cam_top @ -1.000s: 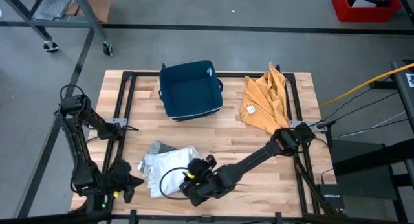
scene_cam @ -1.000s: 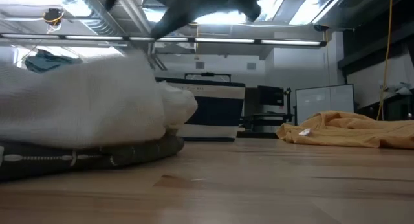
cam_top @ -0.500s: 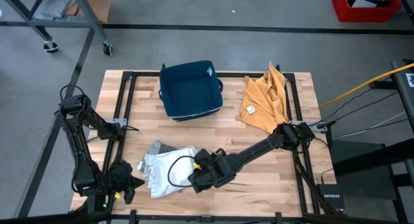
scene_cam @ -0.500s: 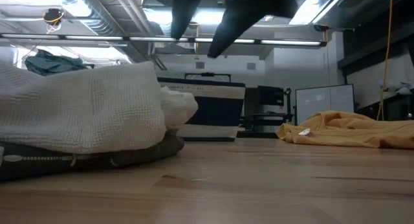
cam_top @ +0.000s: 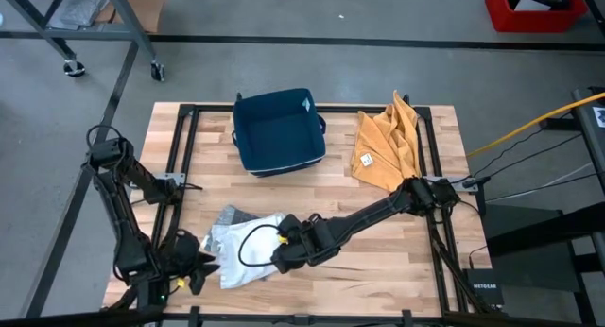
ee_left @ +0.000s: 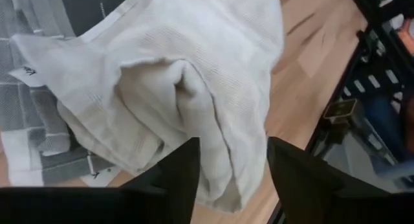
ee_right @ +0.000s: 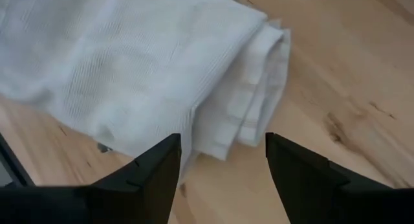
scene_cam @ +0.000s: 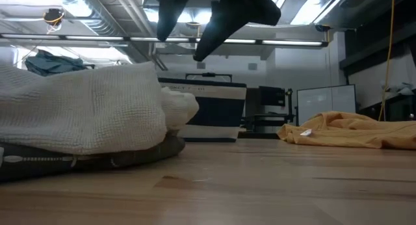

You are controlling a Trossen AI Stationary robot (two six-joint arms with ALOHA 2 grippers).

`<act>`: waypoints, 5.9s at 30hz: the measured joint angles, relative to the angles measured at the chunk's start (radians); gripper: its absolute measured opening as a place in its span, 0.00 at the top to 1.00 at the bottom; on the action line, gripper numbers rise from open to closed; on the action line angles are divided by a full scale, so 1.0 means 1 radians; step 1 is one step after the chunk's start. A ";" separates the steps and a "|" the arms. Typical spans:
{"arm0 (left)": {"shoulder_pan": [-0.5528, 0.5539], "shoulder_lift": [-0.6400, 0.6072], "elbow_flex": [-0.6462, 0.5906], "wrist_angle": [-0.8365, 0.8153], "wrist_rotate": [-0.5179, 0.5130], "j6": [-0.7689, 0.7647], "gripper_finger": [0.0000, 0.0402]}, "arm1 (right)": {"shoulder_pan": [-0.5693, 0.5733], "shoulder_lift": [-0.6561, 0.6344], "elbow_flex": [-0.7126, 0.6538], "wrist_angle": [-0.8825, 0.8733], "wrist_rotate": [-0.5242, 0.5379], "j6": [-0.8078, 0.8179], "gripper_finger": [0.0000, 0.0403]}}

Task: Fold towel
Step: Stack the folded white patterned towel on top of the folded gray patterned towel

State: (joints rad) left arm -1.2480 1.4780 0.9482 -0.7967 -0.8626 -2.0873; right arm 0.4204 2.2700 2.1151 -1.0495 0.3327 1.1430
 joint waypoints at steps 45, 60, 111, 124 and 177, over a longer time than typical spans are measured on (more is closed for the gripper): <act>0.145 -0.005 -0.214 0.491 0.231 0.100 0.98 | -0.099 0.001 -0.286 0.498 -0.299 -0.075 0.89; 0.143 -0.250 -0.130 0.379 0.171 0.306 0.99 | -0.065 -0.028 -0.126 0.482 -0.209 -0.131 0.94; 0.262 -0.474 -0.152 -0.073 0.276 0.622 1.00 | 0.004 -0.025 -0.089 0.462 0.251 0.099 0.97; 0.181 -0.295 -0.152 0.026 0.435 0.472 0.97 | 0.108 -0.025 -0.259 0.694 0.241 0.269 0.96; 0.017 -0.377 -0.093 -0.243 0.553 0.176 0.56 | 0.084 -0.023 -0.265 0.677 -0.055 0.074 0.47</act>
State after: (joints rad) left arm -1.2310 1.1006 0.8548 -1.0394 -0.3093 -1.9115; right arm 0.5048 2.2475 1.8503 -0.3729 0.2777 1.2174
